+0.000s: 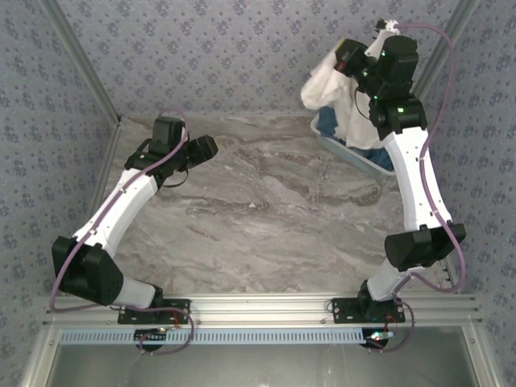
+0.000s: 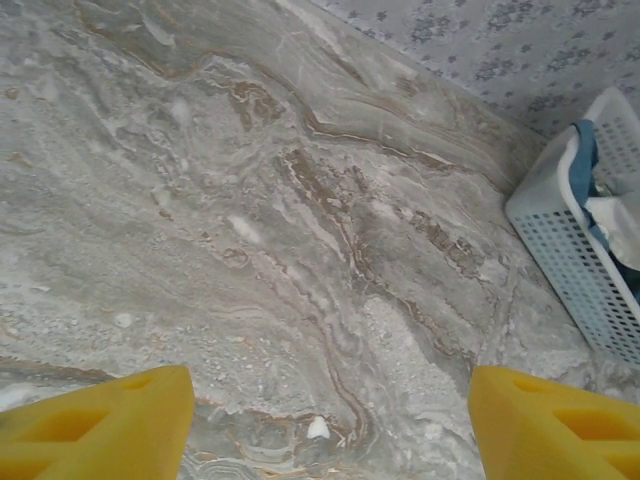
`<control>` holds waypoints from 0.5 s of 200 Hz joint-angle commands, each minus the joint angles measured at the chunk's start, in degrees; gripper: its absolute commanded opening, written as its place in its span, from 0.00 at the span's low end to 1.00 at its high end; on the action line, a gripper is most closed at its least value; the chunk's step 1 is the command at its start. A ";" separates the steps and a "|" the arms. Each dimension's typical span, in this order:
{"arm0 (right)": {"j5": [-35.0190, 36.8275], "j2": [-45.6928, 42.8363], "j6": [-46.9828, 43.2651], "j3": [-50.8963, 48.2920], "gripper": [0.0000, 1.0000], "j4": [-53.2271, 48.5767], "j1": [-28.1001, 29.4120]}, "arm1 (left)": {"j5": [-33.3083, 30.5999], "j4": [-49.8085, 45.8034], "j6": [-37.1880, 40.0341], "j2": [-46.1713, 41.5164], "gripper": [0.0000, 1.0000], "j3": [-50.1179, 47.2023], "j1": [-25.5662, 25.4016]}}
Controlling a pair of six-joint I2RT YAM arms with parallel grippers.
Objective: Fold and stack the t-shirts
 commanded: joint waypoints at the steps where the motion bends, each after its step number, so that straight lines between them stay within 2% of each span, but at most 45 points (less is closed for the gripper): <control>1: -3.89 -2.30 -1.06 5.29 0.00 4.23 5.70 | -3.92 -2.87 0.47 -3.24 0.73 -0.08 -0.29; 29: -4.05 -2.23 -0.05 6.97 0.00 4.94 12.77 | -9.92 -6.29 -0.31 -5.18 0.75 -0.23 -0.29; 55: -3.12 -2.22 -1.49 3.40 0.00 2.39 18.96 | -15.36 -8.23 -1.26 -8.46 0.76 -1.66 -0.20; 100: -0.33 -9.55 6.98 -25.17 0.00 6.37 21.14 | -18.40 -12.79 -1.40 -12.57 0.76 -4.00 0.04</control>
